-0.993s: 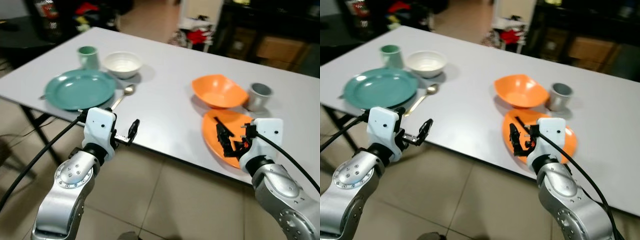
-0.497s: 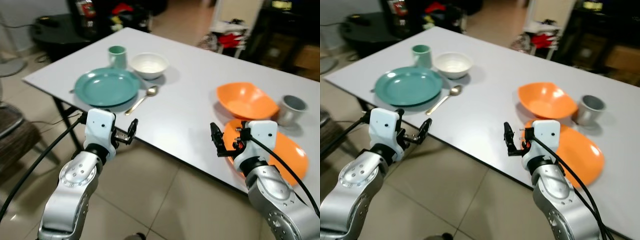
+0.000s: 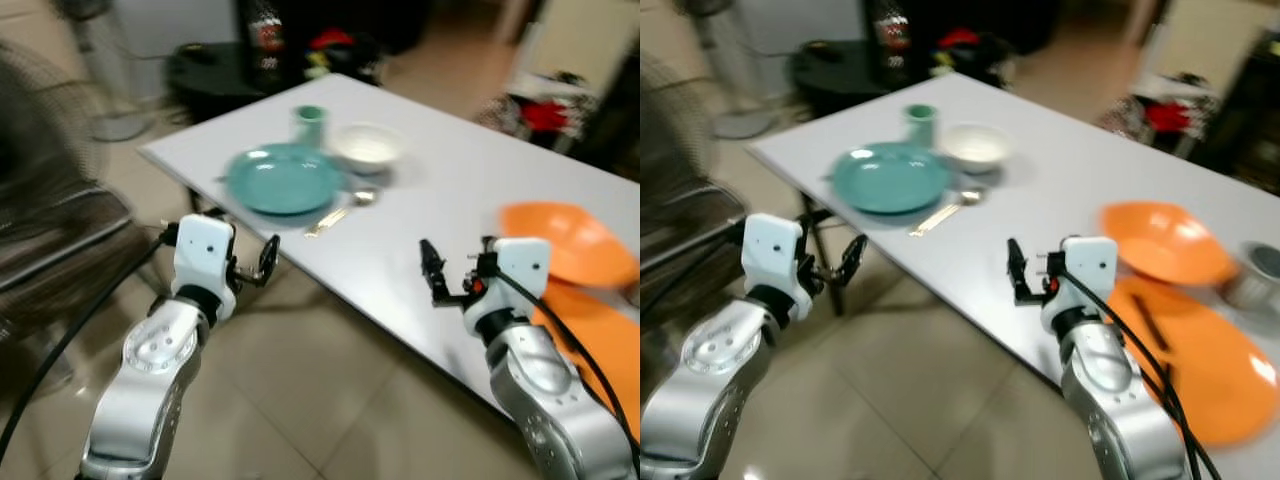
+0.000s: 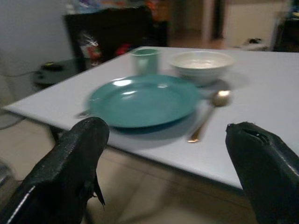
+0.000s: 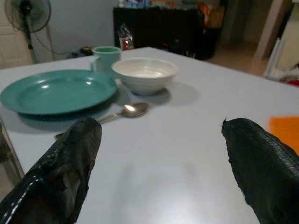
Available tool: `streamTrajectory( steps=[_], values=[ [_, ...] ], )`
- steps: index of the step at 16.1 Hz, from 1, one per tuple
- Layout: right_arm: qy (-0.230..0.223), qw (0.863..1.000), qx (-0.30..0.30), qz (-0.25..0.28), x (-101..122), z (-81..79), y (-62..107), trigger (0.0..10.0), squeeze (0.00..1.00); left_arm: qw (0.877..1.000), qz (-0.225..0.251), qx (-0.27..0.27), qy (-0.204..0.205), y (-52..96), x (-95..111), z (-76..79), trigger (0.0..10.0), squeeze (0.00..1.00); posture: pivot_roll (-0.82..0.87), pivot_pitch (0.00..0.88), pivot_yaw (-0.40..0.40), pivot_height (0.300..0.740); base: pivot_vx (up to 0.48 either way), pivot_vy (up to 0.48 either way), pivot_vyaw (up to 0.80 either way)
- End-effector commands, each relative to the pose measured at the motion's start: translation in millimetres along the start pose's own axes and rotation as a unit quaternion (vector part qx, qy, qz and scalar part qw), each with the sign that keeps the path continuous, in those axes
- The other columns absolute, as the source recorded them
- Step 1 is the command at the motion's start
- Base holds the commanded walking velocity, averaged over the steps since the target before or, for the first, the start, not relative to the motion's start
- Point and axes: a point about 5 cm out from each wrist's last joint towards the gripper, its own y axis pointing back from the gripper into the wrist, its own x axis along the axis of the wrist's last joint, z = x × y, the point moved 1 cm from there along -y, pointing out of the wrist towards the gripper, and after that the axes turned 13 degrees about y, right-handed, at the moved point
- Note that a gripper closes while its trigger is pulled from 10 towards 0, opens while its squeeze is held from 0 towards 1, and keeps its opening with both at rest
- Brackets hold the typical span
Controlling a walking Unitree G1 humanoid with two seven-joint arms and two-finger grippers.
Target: Setting the table
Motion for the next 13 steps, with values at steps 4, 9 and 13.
streamTrajectory(
  steps=[4,9,13],
  values=[
    [0.049,0.999,-0.006,0.010,1.8,6.0,-1.2,10.0,1.00,1.000,0.005,-0.003,-0.007,-2.2,2.5,0.7,10.0,0.00,0.01,0.000,-0.047,0.740,0.000,0.000,0.80],
    [0.003,1.000,-0.016,-0.008,-5.1,7.4,-3.1,10.0,1.00,1.000,0.010,0.003,-0.008,-1.8,4.9,-2.5,10.0,0.00,0.02,0.000,-0.058,0.740,0.000,0.000,0.80],
    [-0.024,0.999,-0.027,-0.016,-6.5,3.1,-4.4,10.0,0.79,1.000,0.009,-0.007,-0.009,-0.5,4.9,-1.6,10.0,0.00,0.03,0.000,-0.059,0.740,0.000,0.076,0.20]
  ],
)
